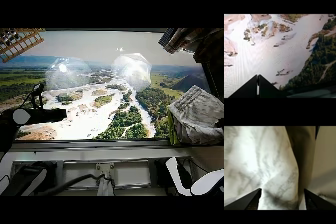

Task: Fold the clothes and pants, and hang the long-sleeved shirts on hangers.

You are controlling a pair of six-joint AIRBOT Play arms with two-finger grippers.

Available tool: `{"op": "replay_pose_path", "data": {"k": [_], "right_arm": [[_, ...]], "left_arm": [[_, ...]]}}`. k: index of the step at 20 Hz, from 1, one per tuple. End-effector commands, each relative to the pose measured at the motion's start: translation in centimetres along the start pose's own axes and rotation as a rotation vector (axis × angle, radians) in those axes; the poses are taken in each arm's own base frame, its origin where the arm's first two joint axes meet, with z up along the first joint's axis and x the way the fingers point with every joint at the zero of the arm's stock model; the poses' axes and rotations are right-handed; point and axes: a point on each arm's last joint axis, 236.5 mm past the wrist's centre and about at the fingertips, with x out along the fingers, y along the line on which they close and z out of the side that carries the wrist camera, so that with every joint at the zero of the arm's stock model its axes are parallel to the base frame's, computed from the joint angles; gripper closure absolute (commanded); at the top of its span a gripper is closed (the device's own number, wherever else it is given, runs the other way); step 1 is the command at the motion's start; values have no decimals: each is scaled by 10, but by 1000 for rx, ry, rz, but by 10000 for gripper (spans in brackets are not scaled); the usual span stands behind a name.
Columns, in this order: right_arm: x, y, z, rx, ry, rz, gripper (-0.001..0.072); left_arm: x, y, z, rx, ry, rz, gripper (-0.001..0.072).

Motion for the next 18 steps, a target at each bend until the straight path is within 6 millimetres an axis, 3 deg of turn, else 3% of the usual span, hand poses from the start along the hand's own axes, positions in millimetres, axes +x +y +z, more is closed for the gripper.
{"op": "replay_pose_path", "data": {"k": [1,3,4,6,8,9,11,14,15,18], "right_arm": [[-52,16,48,-91,-178,48,103],[-112,44,100,-93,-403,147,115],[-142,71,117,-104,-484,249,115],[-179,141,117,-206,-509,493,115],[-201,220,73,-396,-408,762,115],[-208,254,39,-503,-332,880,123],[-213,297,-37,-736,-184,1008,179],[-204,322,-149,-1083,-4,1040,179],[-200,324,-178,-1173,31,1023,179],[-180,324,-238,-1425,21,915,179]], "left_arm": [[0,0,0,0,0,0,698],[0,0,0,0,-1,0,698],[0,0,0,0,0,0,699],[0,0,0,0,-1,0,698],[0,0,0,0,-1,0,698],[0,0,0,0,-1,0,699],[0,0,0,0,-1,0,699],[0,0,0,0,-1,0,698],[0,0,0,0,-1,0,698],[0,0,0,0,-1,0,699]]}}
